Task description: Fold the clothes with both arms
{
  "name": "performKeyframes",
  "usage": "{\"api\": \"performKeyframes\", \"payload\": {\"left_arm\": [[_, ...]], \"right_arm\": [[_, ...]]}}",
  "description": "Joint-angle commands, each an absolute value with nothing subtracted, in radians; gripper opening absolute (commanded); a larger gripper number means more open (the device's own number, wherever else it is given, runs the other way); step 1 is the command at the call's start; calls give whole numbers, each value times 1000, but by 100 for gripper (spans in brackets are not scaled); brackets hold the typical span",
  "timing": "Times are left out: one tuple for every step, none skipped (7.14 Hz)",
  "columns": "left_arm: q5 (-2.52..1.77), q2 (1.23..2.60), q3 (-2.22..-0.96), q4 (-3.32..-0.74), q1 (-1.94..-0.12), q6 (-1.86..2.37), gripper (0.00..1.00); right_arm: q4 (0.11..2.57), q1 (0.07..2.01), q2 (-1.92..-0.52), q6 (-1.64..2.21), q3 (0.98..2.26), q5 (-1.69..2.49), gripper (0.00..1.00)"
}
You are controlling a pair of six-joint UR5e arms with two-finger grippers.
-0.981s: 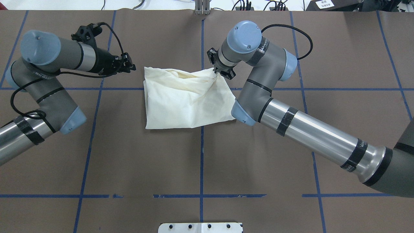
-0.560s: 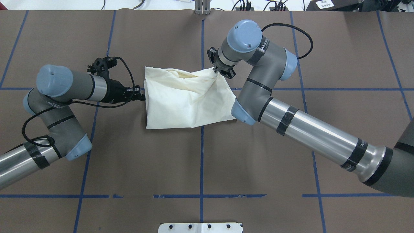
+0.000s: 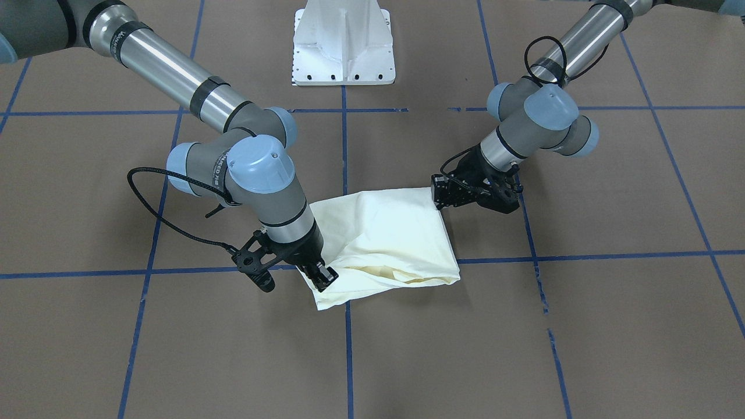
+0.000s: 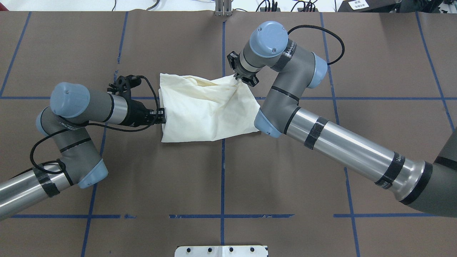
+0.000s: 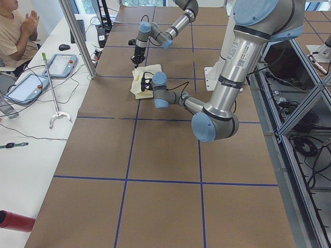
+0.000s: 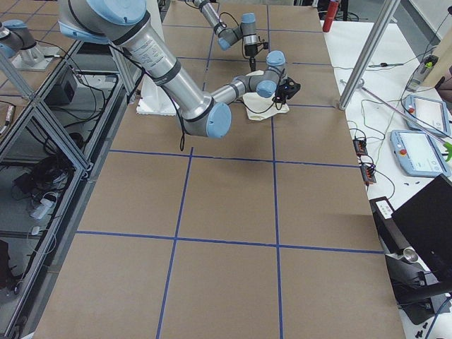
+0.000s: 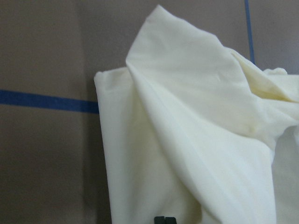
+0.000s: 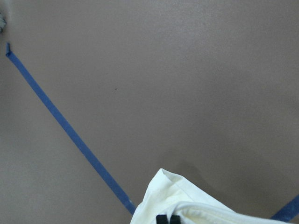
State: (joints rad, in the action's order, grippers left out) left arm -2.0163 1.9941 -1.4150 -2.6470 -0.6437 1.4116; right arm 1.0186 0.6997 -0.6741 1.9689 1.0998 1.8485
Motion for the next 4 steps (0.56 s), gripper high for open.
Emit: {"api": "performKeyframes", "payload": {"left_arm": [[-2051, 1956, -1445, -2663, -608, 1411, 0], [-2068, 1921, -1471, -2681, -592, 1411, 0], [-2075, 1895, -1482, -2703, -586, 1410, 0], [-2080, 1887, -1483, -2717, -572, 1413, 0]], "right_arm": [[1019, 699, -673, 1970, 1100, 1848, 0], [1019, 699, -673, 1971, 1100, 1848, 0], [1019, 699, -673, 1971, 1100, 1848, 0], [1019, 699, -675, 1971, 1100, 1848, 0]]}}
